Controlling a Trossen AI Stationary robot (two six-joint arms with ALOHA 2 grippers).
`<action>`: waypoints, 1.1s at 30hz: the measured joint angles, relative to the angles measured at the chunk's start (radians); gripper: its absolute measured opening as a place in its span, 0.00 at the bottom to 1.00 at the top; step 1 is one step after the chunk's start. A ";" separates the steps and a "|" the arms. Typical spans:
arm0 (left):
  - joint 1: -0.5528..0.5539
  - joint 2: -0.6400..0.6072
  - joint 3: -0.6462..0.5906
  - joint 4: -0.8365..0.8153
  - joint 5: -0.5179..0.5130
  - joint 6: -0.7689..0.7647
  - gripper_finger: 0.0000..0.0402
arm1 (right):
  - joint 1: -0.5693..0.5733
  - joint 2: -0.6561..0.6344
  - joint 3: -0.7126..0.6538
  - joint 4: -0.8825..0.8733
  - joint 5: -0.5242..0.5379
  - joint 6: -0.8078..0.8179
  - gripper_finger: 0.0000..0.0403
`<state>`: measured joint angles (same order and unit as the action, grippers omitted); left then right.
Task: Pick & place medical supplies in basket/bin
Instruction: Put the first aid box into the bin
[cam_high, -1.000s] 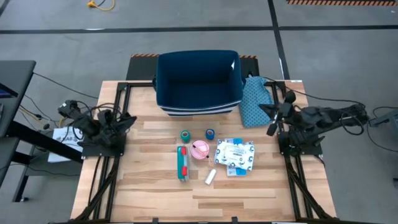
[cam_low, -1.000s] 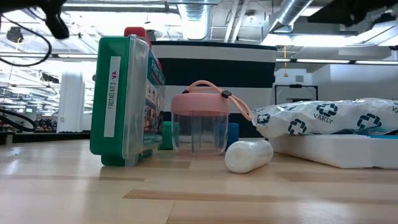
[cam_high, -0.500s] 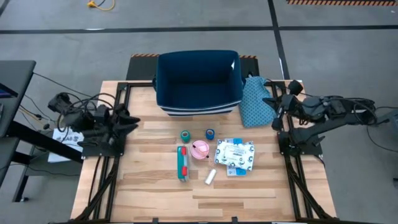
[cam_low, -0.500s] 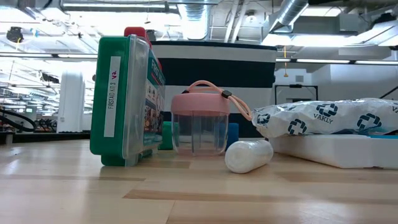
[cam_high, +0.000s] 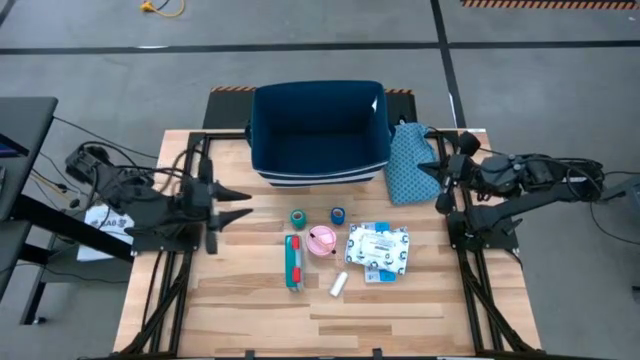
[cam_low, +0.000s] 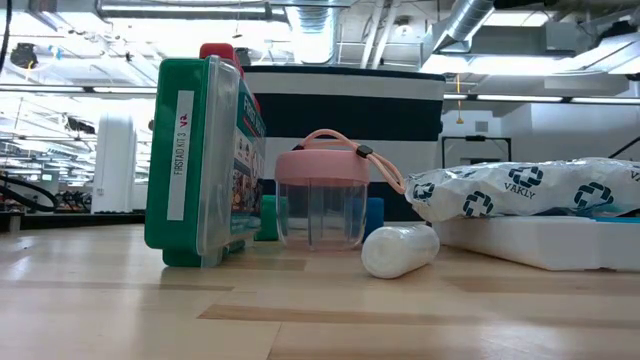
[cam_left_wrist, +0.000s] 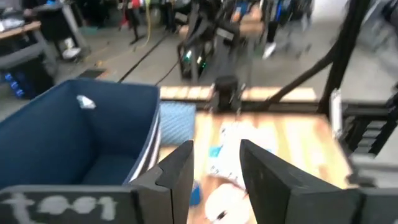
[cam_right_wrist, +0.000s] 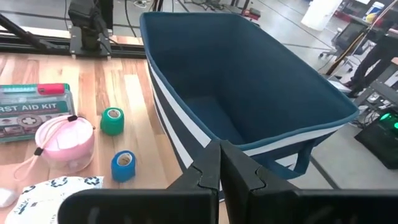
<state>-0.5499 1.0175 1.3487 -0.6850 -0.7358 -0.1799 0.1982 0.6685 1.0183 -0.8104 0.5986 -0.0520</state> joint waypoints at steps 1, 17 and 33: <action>0.010 0.033 0.044 -0.048 0.006 -0.023 0.32 | 0.000 0.000 0.000 0.000 0.000 0.001 0.00; 0.190 0.351 0.506 -0.634 0.390 -0.477 0.59 | 0.000 0.021 0.000 0.001 -0.032 0.099 0.00; 0.229 0.407 0.508 -0.611 0.530 -0.991 0.60 | 0.005 0.160 -0.002 0.002 -0.037 0.261 0.00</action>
<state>-0.3210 1.4250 1.8565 -1.2956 -0.2062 -1.1711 0.2031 0.8289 1.0168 -0.8080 0.5619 0.2095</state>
